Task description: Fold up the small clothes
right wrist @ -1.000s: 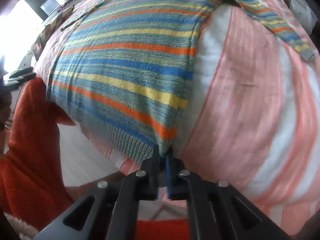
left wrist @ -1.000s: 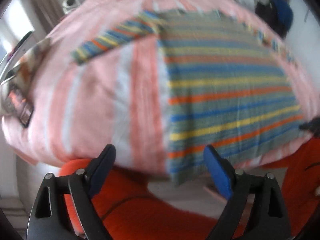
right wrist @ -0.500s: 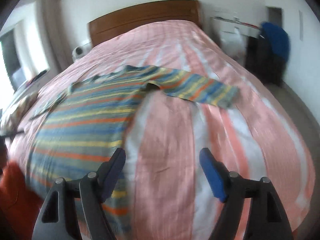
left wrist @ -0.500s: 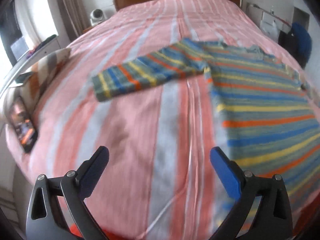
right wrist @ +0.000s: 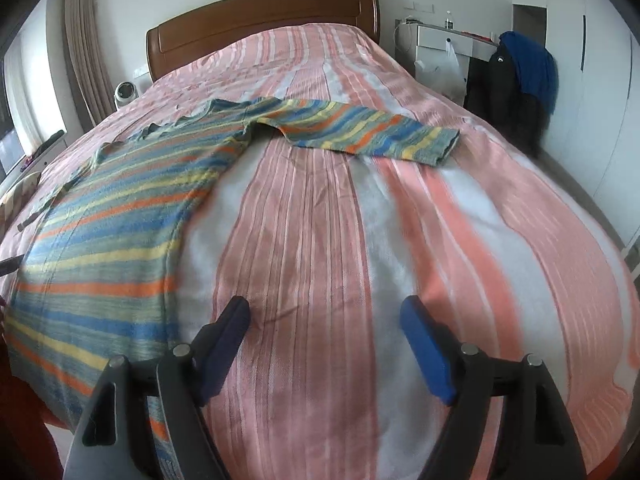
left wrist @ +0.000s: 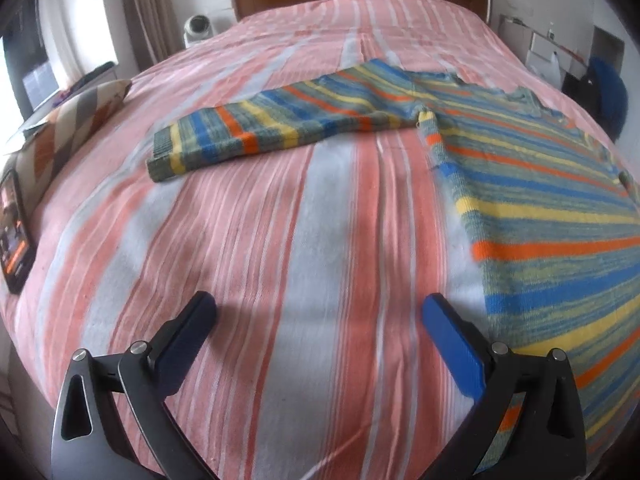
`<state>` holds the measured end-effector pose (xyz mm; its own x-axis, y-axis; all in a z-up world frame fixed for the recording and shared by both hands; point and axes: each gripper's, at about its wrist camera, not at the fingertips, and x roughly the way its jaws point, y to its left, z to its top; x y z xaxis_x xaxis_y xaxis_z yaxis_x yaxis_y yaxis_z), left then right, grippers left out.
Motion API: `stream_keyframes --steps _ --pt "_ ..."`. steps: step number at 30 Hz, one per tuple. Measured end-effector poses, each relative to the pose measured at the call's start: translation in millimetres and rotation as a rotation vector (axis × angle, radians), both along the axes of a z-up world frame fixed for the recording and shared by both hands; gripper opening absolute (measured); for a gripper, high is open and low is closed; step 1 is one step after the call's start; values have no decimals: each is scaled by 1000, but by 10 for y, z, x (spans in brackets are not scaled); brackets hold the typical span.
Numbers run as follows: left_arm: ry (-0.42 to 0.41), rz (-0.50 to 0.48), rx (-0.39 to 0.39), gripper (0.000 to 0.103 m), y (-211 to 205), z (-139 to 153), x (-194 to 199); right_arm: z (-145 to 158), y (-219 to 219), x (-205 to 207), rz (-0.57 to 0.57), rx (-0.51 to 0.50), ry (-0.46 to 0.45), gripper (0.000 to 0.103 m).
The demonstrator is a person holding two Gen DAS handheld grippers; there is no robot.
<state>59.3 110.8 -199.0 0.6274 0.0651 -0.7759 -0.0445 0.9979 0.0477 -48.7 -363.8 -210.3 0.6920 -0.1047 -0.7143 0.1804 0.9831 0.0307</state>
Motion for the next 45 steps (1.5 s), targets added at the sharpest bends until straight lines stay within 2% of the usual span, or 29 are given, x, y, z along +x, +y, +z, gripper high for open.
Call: stream_keyframes --steps 6,11,13,16,18,21,23,24,25,26,29,45 --pt "-7 -2 34 103 -30 36 -16 -57 -30 2 11 24 5 84" --pt "-79 -128 -12 103 -126 293 -20 -60 -3 -3 15 16 7 86" --pt "-96 -178 -29 103 -119 413 103 -69 0 -5 17 16 8 87" --pt "-99 -195 -36 103 -63 452 336 -88 23 -1 21 4 12 89" --pt "-79 -157 -47 103 62 362 580 -104 55 16 24 -11 19 92" --pt "-114 -72 -69 103 229 305 845 -121 91 30 23 -29 22 94" --pt "-113 -46 -24 103 251 223 1020 -129 104 30 21 -35 21 95" --pt "-94 -37 9 103 245 159 1090 -134 102 33 21 -34 22 95" --pt "-31 -20 57 103 233 21 1197 -136 104 40 21 -33 25 96" --pt "23 -25 50 103 234 -101 1286 -137 104 48 20 -32 27 97" --pt "-7 -20 36 103 250 -74 1235 -143 123 75 11 -37 36 99" --pt "-3 -19 35 103 246 -78 1241 -157 165 136 -13 -56 54 103"
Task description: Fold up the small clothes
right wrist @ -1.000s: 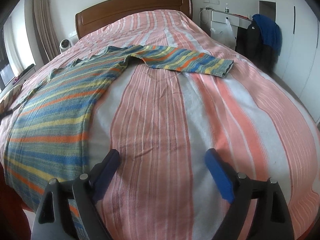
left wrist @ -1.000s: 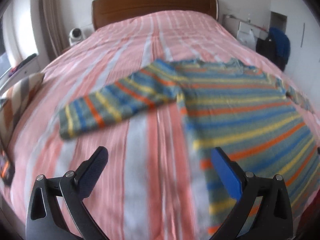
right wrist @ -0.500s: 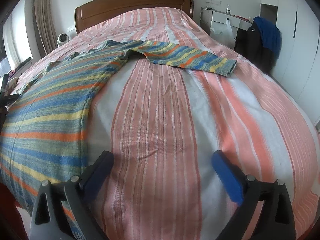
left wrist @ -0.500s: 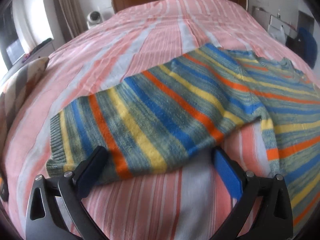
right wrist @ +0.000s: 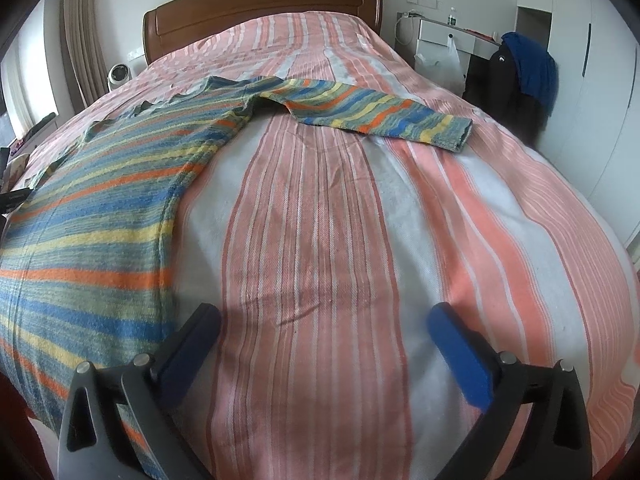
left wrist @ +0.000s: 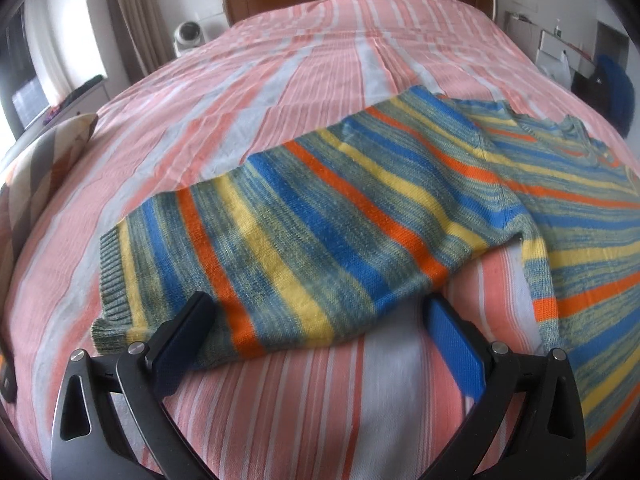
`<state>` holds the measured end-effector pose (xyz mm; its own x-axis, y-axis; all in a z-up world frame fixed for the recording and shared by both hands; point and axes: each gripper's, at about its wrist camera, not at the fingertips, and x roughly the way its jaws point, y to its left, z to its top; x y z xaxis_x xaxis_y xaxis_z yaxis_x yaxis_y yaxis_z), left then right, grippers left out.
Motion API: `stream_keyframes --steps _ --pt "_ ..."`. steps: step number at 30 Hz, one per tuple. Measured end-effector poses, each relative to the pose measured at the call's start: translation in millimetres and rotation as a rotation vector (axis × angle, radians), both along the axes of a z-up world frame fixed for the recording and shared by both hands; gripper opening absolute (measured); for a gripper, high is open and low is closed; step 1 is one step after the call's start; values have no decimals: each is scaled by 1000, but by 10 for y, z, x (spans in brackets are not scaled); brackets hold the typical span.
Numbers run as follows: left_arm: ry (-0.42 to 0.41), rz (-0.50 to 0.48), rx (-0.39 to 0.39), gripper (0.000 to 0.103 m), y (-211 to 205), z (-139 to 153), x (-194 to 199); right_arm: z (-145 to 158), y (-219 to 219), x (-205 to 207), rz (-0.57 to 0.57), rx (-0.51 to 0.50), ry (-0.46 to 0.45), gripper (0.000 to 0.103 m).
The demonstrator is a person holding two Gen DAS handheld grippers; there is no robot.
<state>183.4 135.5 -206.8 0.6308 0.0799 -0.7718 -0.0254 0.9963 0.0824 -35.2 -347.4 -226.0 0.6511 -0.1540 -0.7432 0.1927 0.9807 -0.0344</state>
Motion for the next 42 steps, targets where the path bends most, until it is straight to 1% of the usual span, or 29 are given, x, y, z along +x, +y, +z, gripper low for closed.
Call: stream_keyframes --steps 7,13,28,37,39,40,41,42 --pt "0 0 0 103 -4 2 -1 7 8 -1 -11 -1 10 103" --pt "-1 0 0 103 0 0 0 -13 5 -20 -18 4 -8 103" --pt "-1 0 -4 103 10 -2 0 -19 13 -114 3 2 -47 103" --pt "-1 0 0 103 7 0 3 14 19 -148 18 7 -45 103" --pt "-1 0 1 103 12 3 -9 83 -6 -169 31 30 -40 102" --pt "-1 0 0 103 14 6 -10 146 -49 -184 38 66 -49 102" --pt "-1 0 -1 103 11 3 -8 347 -222 -247 36 178 -119 102" --pt "-1 0 1 103 10 3 -9 347 -222 -247 36 178 -119 102"
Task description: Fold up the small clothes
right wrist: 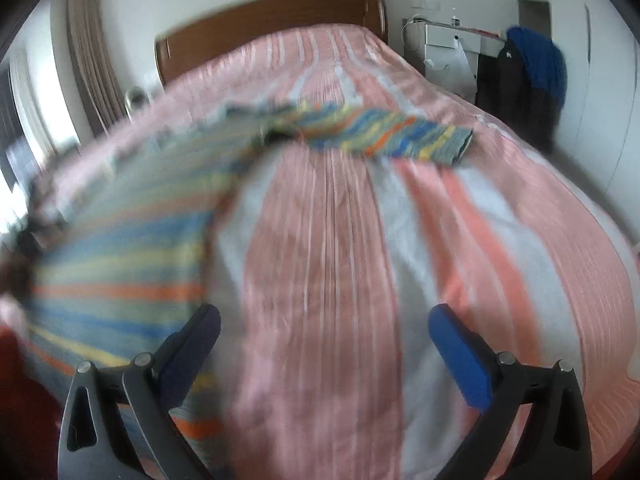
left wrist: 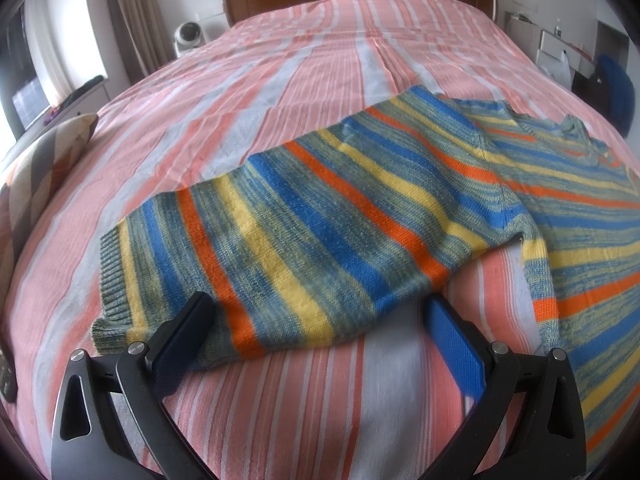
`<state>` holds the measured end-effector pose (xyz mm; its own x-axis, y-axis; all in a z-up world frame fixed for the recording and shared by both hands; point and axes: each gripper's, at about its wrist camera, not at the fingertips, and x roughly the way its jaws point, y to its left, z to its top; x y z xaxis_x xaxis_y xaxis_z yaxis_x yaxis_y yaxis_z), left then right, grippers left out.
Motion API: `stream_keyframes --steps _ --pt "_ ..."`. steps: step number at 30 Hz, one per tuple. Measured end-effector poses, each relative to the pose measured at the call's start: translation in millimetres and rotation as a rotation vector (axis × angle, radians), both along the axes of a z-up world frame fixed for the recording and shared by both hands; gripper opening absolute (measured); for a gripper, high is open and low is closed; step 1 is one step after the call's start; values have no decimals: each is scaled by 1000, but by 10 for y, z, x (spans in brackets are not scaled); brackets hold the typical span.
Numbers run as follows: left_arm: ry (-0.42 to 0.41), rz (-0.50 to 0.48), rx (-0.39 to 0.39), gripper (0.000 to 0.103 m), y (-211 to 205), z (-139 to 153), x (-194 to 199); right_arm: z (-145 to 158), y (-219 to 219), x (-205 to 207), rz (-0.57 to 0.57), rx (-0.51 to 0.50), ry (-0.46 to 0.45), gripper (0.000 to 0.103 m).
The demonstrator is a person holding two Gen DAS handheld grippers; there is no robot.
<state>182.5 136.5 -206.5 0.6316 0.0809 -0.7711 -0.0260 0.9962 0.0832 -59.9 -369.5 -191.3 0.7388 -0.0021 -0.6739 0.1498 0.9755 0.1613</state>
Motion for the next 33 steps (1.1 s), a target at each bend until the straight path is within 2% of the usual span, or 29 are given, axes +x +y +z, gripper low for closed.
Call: stream_keyframes --steps 3,4,5,6,9,11,15,16,17,18,19,20,21,23,26,29,33 --pt "47 27 -10 103 2 30 31 257 -441 52 -11 199 -89 102" --pt "73 36 -24 103 8 52 38 358 -895 229 -51 342 -110 102" --pt "99 48 -51 102 17 96 12 358 -895 229 -51 342 -110 102" --pt "104 49 -67 102 20 136 -24 360 -1072 329 -83 388 -103 102" --pt "33 60 -136 102 31 353 -348 182 -1635 658 -200 529 -36 98" --pt "-38 74 -206 102 41 510 -661 -21 -1920 932 -236 654 1 91" --pt "-96 127 -196 102 21 530 -971 -203 -2097 1349 -249 776 11 74" --pt "-104 143 -178 102 15 468 -1019 -236 -2098 1441 -244 786 28 62" --pt "-97 153 -166 102 18 391 -1025 -273 -2100 1539 -243 796 51 45" --pt "-85 158 -161 102 22 344 -986 -366 -2024 1708 -226 786 124 31" --pt "-60 165 -148 102 27 219 -963 -366 -2024 1708 -226 786 124 3" --pt "-49 171 -135 102 56 145 -948 -319 -1965 1775 -294 619 186 1" --pt "-46 174 -121 102 77 80 -957 -319 -1965 1775 -294 619 186 1" --pt "-75 166 -111 102 61 14 -982 -108 -1897 1771 -371 467 175 1" --pt "-83 161 -91 103 12 -18 -943 244 -1690 1901 -355 308 144 1" --pt "-91 159 -91 103 39 4 -945 739 -1303 2113 -240 246 67 1" --pt "-95 158 -100 103 72 2 -968 1360 -505 2533 -15 294 -14 2"
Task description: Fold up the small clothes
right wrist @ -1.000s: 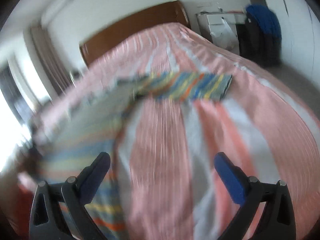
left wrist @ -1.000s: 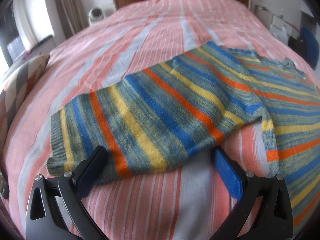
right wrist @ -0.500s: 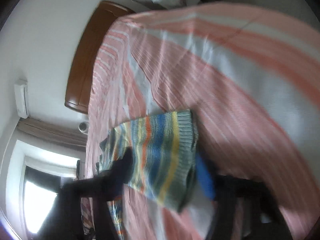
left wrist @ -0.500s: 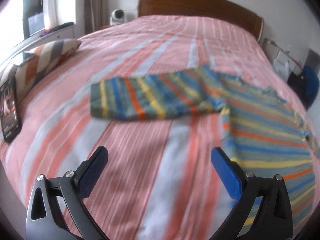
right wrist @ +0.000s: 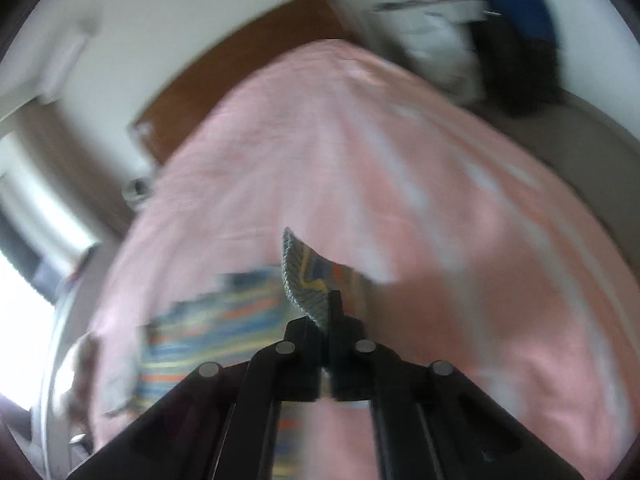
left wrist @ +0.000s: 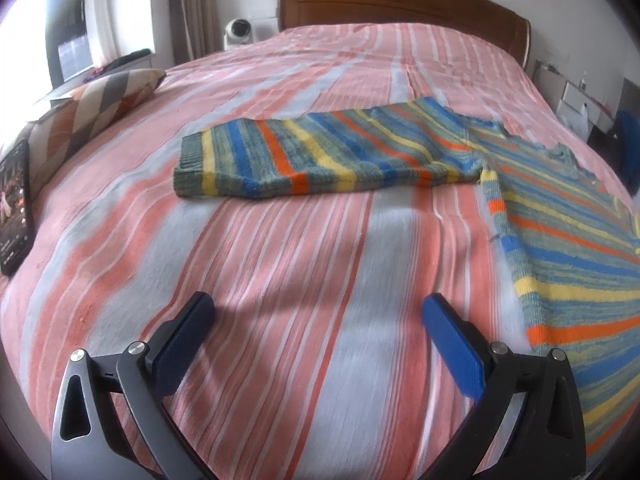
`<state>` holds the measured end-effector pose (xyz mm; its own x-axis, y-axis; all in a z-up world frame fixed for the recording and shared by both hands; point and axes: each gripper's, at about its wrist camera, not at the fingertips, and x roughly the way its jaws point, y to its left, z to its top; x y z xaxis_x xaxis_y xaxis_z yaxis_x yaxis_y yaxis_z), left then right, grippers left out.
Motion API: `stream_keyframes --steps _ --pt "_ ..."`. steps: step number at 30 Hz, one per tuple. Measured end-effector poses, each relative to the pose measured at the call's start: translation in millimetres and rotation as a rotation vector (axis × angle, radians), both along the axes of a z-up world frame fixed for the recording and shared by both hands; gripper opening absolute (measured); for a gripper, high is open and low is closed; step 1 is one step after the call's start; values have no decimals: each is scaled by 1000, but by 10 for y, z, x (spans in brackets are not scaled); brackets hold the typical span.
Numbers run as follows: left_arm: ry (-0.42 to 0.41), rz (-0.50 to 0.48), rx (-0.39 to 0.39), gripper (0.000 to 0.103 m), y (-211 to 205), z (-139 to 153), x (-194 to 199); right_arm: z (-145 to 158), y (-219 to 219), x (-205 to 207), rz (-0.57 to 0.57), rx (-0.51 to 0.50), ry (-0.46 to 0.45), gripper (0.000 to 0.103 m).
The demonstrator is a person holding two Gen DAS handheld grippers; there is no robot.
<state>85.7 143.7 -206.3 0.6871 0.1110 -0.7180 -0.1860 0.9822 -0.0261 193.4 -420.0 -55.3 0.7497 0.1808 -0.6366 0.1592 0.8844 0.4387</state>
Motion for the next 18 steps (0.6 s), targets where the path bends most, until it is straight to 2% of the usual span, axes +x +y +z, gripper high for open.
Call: stream_keyframes --steps 2,5,7,9,10,11,13,14,16,18 --pt "0 0 2 103 1 0 2 167 486 244 107 33 -19 2" --pt "-3 -1 -2 103 4 -4 8 146 1115 489 210 56 -11 2" --pt "-7 -2 1 103 7 -10 6 20 1548 685 261 51 2 3" --pt "-12 -2 3 103 -1 -16 1 -198 1819 775 315 81 31 16" --pt "-14 -3 2 103 2 -18 -1 -353 1937 857 354 143 69 37" --pt "-16 -3 0 103 6 -21 0 -538 2007 839 385 229 106 54" --pt "-17 -3 -3 103 9 -24 -10 -865 2014 891 433 496 166 56" --pt "-18 -3 -2 103 8 -23 -9 -960 1974 882 433 577 176 56" --pt "-18 -3 2 103 8 -26 -2 -964 1824 833 420 583 146 56" --pt "-17 -1 5 103 5 -28 -14 -944 1606 777 372 520 119 56"
